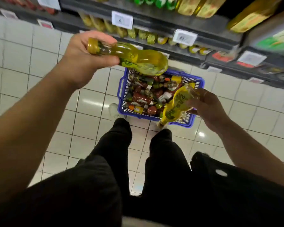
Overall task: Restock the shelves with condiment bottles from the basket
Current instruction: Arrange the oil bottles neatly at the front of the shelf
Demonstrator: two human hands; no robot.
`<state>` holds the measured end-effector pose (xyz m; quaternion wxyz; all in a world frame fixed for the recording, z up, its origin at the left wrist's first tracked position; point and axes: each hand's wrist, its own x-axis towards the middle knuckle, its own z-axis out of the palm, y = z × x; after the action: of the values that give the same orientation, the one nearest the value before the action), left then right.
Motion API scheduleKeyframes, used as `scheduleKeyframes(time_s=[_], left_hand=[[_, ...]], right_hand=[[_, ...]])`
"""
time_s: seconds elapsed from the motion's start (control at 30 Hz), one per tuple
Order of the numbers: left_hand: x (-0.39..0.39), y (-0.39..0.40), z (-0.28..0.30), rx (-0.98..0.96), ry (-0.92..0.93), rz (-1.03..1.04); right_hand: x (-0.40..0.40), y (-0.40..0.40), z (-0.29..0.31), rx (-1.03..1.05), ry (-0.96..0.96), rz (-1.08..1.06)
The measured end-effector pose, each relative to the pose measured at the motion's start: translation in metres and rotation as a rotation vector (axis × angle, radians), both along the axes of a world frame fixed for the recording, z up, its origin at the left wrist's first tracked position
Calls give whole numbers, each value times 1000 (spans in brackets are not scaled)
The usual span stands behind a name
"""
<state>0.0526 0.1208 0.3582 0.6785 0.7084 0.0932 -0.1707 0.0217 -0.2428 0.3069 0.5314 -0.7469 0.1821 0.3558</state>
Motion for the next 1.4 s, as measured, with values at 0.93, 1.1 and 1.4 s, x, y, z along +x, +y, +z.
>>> scheduleKeyframes(time_s=[0.93,1.1,1.4], left_hand=[[-28,-222,328,-886,45,64],[-1,-199,373,-835,-68,-3],[73,-123,442,-555,-277,27]], right_hand=[[20,-88,360,1120,-393,136],[31,-49,393,1507,-156,11],[68,23,475,632,-569,-217]])
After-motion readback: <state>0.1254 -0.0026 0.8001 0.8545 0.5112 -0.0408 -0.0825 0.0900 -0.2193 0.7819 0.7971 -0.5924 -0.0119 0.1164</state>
